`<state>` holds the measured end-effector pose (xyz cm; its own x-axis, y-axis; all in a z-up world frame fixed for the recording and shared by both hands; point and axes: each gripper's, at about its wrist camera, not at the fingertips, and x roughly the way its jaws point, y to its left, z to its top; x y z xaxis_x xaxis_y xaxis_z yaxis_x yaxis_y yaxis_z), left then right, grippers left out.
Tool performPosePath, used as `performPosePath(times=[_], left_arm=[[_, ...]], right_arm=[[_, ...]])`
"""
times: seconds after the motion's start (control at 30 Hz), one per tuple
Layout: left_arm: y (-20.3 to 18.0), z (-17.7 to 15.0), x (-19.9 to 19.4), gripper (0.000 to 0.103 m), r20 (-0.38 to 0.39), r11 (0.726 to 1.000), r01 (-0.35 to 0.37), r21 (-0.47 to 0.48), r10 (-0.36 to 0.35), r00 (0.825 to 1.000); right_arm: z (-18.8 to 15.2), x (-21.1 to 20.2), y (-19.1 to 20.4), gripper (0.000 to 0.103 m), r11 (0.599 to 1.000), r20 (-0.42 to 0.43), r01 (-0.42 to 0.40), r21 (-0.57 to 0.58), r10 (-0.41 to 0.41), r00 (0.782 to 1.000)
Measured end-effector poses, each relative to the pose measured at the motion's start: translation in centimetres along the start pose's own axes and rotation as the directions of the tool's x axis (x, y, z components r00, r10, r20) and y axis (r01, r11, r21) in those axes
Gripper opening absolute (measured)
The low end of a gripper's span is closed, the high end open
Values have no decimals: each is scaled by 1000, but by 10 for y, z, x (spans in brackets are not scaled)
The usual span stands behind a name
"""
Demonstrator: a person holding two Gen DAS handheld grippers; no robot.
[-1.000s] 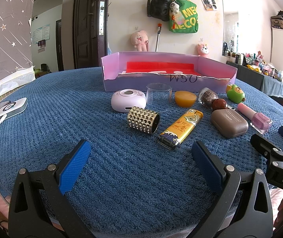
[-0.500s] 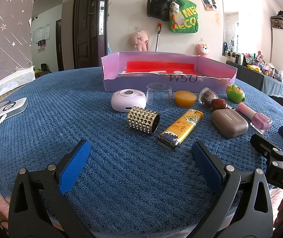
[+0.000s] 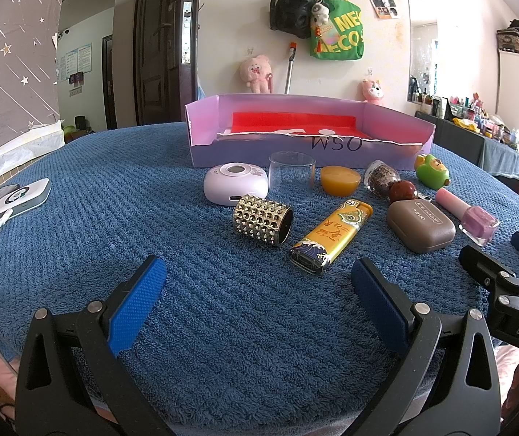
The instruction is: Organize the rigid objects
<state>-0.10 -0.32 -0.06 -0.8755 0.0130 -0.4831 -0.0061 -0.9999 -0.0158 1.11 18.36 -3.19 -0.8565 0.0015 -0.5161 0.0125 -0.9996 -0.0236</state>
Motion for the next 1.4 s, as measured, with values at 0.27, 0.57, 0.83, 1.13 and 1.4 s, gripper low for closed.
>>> performPosePath(times=[0.27,0.57,0.83,1.13,1.4], left_arm=[[1,0,1,103,-1,1000,-1,-2,1,1000],[6,11,0,103,-8,1000,18,-21,-18,1000],[12,41,2,103,4,998,31,47,-31,1000],[25,53,20,87,-115,991,128,31,-124,986],[29,53,39,53,-205,981,192,31,-181,962]], right_arm=[[1,2,0,103,1000,4,2,5,-2,1000],[4,-2,-7,103,1000,-14,-6,13,6,1000],[22,-3,-10,103,999,-12,-30,33,30,999],[39,16,-13,103,999,-54,0,40,2,999],[37,32,-14,94,1000,-104,1,30,3,995]])
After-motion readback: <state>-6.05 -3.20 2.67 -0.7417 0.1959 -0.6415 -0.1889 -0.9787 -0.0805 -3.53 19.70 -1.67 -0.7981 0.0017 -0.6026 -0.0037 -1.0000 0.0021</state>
